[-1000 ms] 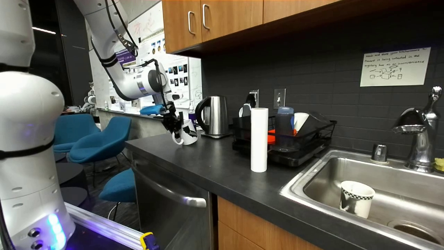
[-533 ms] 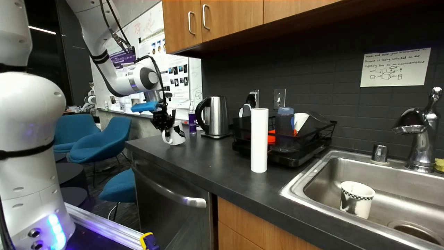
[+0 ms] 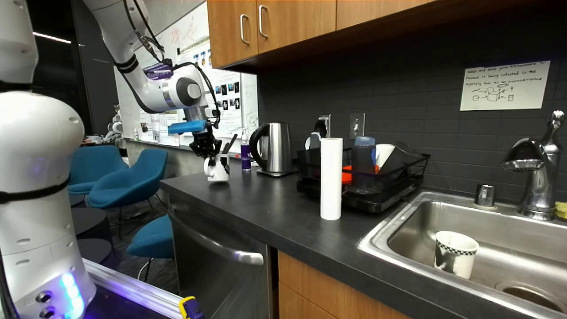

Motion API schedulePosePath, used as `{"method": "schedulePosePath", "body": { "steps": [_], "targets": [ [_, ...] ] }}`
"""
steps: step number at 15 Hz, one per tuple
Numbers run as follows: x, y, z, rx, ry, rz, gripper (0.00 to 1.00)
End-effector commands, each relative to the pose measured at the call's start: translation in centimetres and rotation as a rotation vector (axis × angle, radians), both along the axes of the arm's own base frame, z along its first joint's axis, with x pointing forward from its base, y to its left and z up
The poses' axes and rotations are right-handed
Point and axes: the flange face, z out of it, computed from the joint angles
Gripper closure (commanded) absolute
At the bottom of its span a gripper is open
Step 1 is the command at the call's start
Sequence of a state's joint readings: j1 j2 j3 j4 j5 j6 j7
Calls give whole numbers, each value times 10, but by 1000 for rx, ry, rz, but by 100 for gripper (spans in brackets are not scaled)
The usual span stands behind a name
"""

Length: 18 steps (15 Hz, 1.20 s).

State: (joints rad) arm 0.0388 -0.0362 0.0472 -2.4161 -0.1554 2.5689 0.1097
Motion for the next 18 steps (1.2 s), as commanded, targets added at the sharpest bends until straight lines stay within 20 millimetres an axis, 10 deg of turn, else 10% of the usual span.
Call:
{"method": "schedulePosePath", "body": {
  "steps": [1,18],
  "targets": [
    [14,5,17,23,-26,66,95],
    [94,26,11,133,-111,177,95]
  ]
}}
